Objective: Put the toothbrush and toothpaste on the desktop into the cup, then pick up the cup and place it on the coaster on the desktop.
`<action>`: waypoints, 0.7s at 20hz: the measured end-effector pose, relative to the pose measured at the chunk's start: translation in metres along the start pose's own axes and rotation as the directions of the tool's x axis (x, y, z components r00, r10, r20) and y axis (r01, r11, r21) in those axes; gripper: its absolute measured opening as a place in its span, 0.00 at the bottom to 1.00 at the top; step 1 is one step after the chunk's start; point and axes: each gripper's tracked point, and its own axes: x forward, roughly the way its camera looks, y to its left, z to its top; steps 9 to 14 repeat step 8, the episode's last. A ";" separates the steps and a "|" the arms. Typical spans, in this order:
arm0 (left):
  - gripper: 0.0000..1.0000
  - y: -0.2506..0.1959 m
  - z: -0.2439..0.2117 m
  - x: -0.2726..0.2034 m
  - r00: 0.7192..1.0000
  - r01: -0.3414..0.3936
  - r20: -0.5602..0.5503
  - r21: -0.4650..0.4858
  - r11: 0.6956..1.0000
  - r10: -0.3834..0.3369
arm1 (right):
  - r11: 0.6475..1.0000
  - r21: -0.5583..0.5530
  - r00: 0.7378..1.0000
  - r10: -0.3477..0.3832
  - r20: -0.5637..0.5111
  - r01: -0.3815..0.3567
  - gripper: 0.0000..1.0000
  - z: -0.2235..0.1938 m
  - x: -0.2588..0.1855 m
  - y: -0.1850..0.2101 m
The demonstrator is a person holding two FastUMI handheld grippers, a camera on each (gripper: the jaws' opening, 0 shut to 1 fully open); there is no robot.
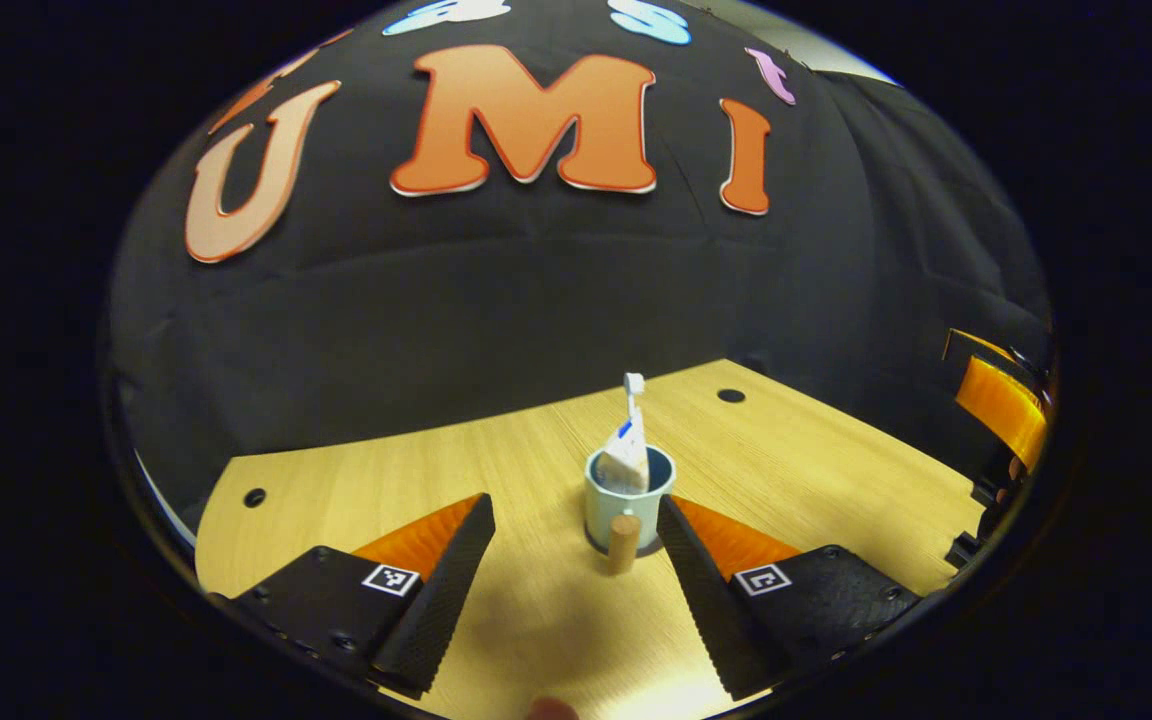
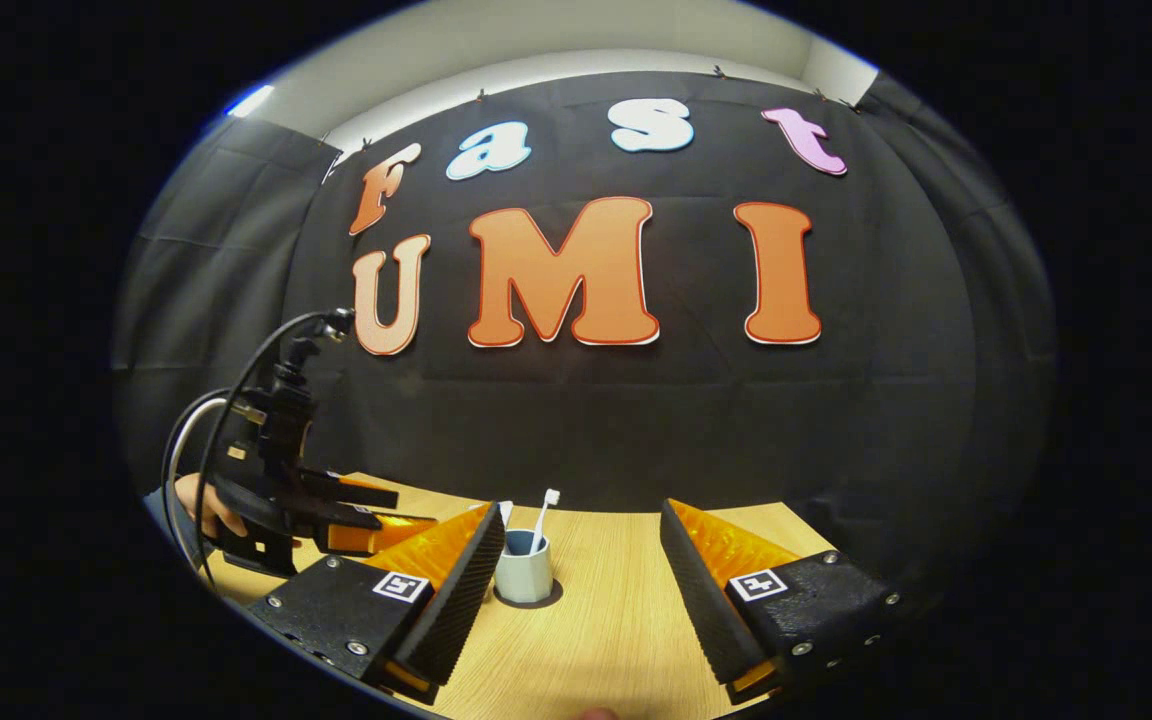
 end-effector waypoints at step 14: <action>0.98 0.051 0.032 -0.076 0.945 -0.230 0.232 -0.032 0.973 0.232 | 0.999 -0.051 0.998 0.006 0.061 -0.003 0.94 0.009 0.006 0.027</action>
